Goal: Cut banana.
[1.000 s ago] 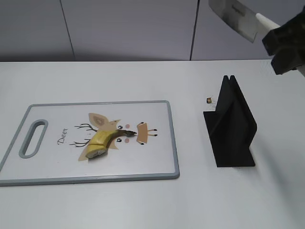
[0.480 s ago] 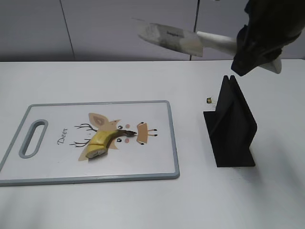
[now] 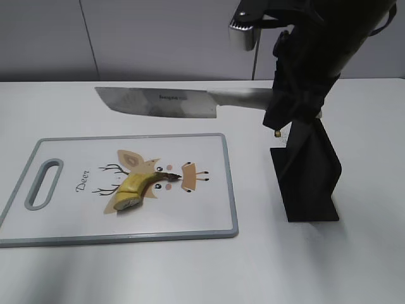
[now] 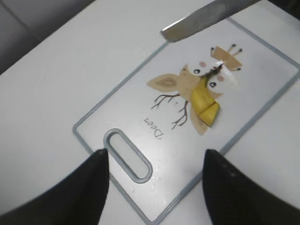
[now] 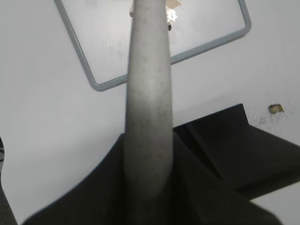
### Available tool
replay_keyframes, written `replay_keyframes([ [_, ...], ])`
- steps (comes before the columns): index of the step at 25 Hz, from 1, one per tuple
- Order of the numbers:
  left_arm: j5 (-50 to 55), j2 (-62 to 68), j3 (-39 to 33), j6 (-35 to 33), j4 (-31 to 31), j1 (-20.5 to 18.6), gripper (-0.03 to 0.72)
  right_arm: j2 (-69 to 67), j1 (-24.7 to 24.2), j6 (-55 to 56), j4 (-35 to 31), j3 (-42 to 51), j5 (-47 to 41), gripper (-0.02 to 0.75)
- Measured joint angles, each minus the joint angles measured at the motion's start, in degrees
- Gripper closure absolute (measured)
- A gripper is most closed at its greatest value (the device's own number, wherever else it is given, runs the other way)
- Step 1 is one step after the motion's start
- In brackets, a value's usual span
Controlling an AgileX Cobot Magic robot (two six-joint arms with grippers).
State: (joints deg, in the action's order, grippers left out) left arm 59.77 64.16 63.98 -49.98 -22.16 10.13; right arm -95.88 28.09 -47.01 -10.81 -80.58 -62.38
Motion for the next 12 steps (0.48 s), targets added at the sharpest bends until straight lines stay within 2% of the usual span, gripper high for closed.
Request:
replay_keyframes([
  [5,2.96,9.94,4.89,-10.57,-0.12,4.05,0.082,-2.6,0.0,-11.28,-6.15,-0.82,0.15,0.576],
  [12,3.56,18.03,7.05,-19.58,-0.72,4.3,0.091,-7.49,0.35,-18.54,-9.69,-4.78,-0.37,0.577],
])
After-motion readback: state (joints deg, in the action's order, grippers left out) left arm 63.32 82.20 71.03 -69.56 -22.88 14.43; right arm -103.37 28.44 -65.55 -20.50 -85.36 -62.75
